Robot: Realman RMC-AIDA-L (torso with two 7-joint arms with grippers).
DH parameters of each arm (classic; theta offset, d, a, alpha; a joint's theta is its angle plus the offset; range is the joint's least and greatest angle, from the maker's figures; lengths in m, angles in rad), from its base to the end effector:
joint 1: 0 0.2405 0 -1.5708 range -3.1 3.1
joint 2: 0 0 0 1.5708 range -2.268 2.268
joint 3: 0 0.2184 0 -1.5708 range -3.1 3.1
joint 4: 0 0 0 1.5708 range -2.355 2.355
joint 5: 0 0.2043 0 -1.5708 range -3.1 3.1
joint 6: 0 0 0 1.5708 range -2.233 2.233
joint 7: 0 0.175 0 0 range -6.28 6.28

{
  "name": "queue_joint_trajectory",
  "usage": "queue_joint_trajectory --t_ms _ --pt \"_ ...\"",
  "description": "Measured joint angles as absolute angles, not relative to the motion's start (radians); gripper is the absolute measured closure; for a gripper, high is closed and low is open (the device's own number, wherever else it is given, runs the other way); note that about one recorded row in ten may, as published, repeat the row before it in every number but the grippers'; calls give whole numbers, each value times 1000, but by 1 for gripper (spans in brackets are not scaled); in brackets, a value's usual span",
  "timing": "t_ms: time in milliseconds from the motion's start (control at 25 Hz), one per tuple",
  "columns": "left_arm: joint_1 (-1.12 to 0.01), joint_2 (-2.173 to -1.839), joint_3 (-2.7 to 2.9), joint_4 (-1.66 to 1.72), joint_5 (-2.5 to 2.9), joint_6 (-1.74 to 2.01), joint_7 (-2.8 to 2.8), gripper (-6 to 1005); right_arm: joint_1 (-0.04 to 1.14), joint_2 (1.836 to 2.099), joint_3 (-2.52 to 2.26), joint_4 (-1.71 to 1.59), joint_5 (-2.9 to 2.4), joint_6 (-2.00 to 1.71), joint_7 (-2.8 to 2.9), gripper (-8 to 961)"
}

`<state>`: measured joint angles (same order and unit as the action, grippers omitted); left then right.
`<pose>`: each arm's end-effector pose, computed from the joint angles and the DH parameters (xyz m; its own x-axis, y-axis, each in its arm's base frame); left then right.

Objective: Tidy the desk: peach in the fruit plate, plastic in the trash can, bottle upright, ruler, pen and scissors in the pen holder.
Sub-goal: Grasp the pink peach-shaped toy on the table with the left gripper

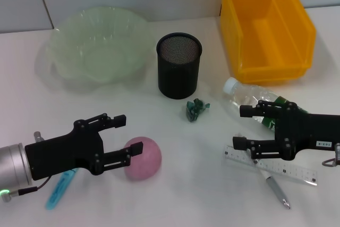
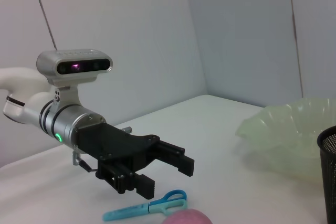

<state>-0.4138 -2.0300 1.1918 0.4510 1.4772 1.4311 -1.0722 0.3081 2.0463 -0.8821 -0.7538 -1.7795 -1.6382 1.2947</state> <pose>-0.2261 0.2849 -0.0502 0.7875 0.2426 0.5666 0.3856 -0.9111 -0.1459 0.2390 0.2754 0.0072 0.7903 -0.2769 -0.5465 -0.4189 -0.8952 -0.1522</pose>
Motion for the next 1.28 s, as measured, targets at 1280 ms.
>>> queue_joint_trajectory --t_ms 1280 --pt "-403 -2068 1253 437 1477 1308 -986 307 317 2042 -874 -753 -1779 -1629 1295 130"
